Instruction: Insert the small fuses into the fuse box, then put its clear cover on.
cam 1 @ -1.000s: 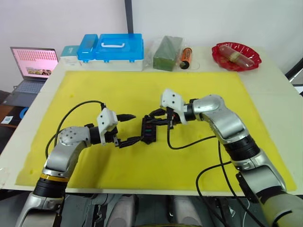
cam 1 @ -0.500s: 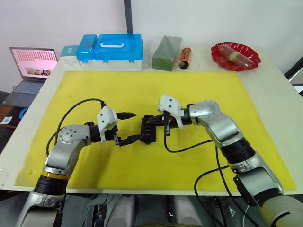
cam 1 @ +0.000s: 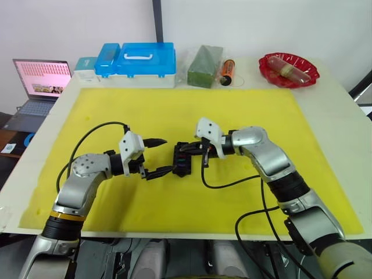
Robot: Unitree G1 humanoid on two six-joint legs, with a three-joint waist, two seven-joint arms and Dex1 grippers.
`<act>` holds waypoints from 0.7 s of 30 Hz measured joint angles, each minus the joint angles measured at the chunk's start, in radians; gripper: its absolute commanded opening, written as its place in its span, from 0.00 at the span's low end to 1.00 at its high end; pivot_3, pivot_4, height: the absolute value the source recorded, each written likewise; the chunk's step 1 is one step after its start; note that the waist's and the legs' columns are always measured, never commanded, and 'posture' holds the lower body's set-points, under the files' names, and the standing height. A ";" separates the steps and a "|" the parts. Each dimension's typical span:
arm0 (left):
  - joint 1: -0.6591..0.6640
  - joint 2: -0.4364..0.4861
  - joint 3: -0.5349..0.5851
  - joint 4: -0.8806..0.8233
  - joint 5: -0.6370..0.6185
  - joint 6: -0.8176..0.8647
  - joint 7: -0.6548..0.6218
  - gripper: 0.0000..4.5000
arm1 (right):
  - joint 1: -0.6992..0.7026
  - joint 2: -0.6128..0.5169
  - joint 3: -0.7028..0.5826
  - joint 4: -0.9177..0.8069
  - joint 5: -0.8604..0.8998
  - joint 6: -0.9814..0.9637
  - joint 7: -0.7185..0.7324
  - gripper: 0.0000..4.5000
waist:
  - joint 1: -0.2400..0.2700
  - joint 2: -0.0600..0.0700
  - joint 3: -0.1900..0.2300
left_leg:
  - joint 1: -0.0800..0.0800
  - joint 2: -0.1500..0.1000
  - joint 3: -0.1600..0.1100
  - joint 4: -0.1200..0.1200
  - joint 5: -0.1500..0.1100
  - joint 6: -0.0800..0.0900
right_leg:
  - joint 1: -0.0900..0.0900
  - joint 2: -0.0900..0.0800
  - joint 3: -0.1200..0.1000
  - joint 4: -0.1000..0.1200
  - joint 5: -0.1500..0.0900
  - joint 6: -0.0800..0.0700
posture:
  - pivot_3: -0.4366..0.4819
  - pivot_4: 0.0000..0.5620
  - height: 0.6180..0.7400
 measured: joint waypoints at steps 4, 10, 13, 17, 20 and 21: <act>0.012 0.003 0.000 0.000 0.000 0.000 0.000 1.00 | 0.034 0.017 -0.028 0.000 0.016 0.006 -0.014 0.01 | 0.001 0.000 -0.001 | 0.001 0.000 0.000 0.000 0.000 0.000 | 0.001 0.000 0.000 0.000 0.000 0.000 | 0.48 0.27 1.00; 0.011 0.005 0.000 0.000 0.000 0.000 -0.001 1.00 | 0.052 0.035 -0.036 0.022 0.016 0.003 -0.027 0.01 | -0.001 0.000 -0.005 | 0.010 0.000 0.000 -0.003 0.000 0.000 | 0.008 0.000 0.000 -0.001 -0.001 -0.001 | 0.48 0.27 1.00; 0.010 0.004 0.000 0.000 0.000 0.000 -0.001 1.00 | 0.064 0.042 -0.038 0.022 0.016 0.003 -0.032 0.01 | -0.002 0.000 -0.008 | 0.013 0.001 -0.001 -0.004 0.000 0.000 | 0.012 0.000 0.000 -0.002 -0.002 -0.003 | 0.48 0.27 1.00; 0.008 0.004 0.000 0.001 0.000 -0.001 -0.001 1.00 | 0.074 0.053 -0.046 0.023 0.016 0.002 -0.039 0.01 | -0.002 0.000 -0.011 | 0.013 0.001 -0.001 -0.004 0.000 0.000 | 0.012 0.000 0.000 -0.002 -0.002 -0.002 | 0.48 0.27 1.00; 0.009 0.004 0.001 0.015 0.001 -0.011 -0.002 1.00 | 0.092 0.068 -0.072 0.016 0.036 -0.005 -0.046 0.01 | -0.002 0.000 -0.011 | 0.013 0.001 -0.002 -0.004 0.000 0.000 | 0.012 0.001 0.000 -0.002 -0.002 -0.002 | 0.48 0.27 1.00; 0.009 0.004 0.002 0.021 0.001 -0.017 -0.002 1.00 | 0.099 0.071 -0.081 0.006 0.046 -0.005 -0.049 0.01 | -0.002 0.000 -0.011 | 0.012 0.001 -0.003 -0.004 0.000 0.000 | 0.011 0.001 0.000 -0.002 -0.001 -0.001 | 0.48 0.27 1.00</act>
